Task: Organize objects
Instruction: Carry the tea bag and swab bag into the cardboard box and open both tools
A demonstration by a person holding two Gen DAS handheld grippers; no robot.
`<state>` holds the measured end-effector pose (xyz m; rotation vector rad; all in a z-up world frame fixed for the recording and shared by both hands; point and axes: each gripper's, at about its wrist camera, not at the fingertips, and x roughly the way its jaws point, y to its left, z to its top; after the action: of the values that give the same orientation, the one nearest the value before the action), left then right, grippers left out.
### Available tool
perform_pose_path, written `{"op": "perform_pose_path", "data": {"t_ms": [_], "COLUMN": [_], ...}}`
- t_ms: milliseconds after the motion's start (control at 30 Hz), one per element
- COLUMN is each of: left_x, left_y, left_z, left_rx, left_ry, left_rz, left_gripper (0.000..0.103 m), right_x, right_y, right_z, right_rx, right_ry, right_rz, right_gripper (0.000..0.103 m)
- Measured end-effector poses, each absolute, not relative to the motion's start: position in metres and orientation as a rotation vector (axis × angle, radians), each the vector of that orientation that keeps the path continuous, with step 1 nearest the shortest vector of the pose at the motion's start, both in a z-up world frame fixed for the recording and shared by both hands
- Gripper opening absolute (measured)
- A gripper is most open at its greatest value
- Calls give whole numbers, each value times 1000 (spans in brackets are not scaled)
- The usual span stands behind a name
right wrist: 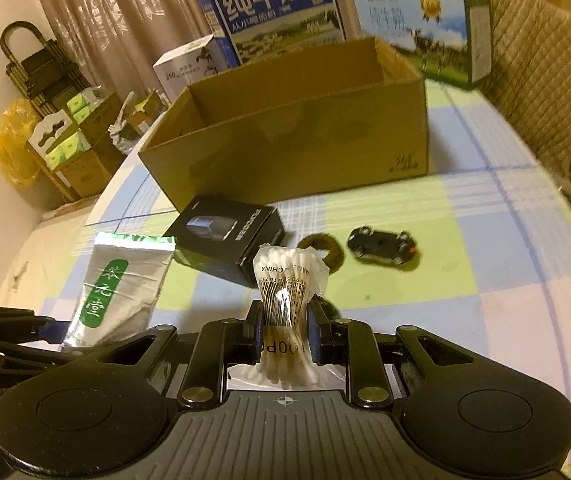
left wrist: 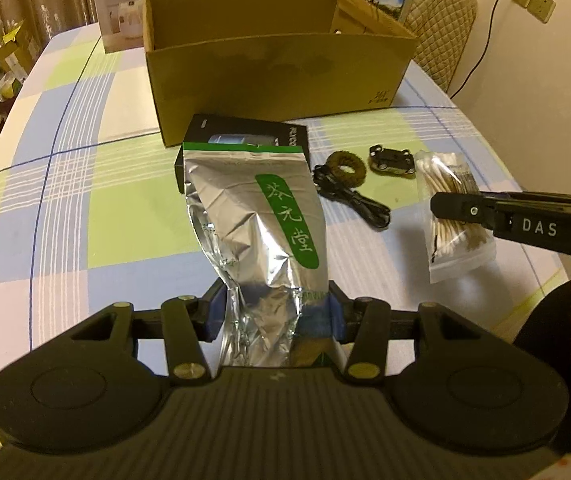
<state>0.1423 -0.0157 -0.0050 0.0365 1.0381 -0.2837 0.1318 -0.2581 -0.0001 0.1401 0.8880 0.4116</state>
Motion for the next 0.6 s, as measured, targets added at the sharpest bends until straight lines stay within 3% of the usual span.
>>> {"op": "perform_pose_path", "data": {"t_ms": [600], "left_x": [125], "left_y": [-20], "left_z": [17], "left_rx": [27], "left_ry": [1002], "left_rz": [-281], "left_gripper": [44], "right_x": [122], "right_y": [-272], "right_z": [3], "right_rx": [169], "right_ry": [890], "right_rz": [417], "right_gripper": [19]}}
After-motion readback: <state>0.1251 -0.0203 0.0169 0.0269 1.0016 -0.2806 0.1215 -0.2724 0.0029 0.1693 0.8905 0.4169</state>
